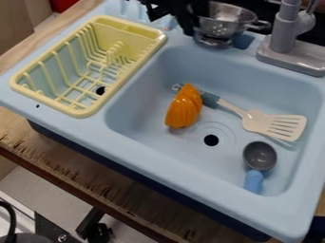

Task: Put the bowl in the dish drainer

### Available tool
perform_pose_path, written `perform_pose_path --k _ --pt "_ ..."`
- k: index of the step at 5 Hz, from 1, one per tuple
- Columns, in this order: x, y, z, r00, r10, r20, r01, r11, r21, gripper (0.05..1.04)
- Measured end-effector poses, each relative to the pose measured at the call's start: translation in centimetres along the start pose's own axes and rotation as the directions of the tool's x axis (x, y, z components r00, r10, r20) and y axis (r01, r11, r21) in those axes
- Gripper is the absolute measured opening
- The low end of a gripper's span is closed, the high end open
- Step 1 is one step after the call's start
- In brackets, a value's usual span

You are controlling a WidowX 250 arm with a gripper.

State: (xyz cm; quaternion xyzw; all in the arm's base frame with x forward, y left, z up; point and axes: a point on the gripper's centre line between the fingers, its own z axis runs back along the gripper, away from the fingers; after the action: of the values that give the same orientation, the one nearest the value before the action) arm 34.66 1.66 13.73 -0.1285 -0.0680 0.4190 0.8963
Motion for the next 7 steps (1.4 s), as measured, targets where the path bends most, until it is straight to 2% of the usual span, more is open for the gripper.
perform_pose_path --k 1,2,3,4,5,6,7 --pt "0.0 0.0 0.0 1.000 -0.013 -0.007 0.013 1.000 -0.013 0.071" --pt "0.4 0.4 0.2 1.000 0.000 -0.023 -0.001 1.000 -0.029 0.057" --pt "1.1 1.3 1.0 0.999 -0.010 -0.050 0.007 0.997 -0.072 0.057" --pt "1.6 2.5 3.3 0.997 -0.054 -0.053 0.047 0.991 -0.128 0.057" --pt "2.0 4.0 4.4 0.990 -0.131 -0.051 0.121 0.978 -0.167 0.057" --pt "2.0 6.1 5.4 0.978 -0.208 -0.034 0.198 0.962 -0.186 0.057" --pt "2.5 9.8 5.7 0.957 -0.284 -0.053 0.273 0.949 -0.155 0.057"
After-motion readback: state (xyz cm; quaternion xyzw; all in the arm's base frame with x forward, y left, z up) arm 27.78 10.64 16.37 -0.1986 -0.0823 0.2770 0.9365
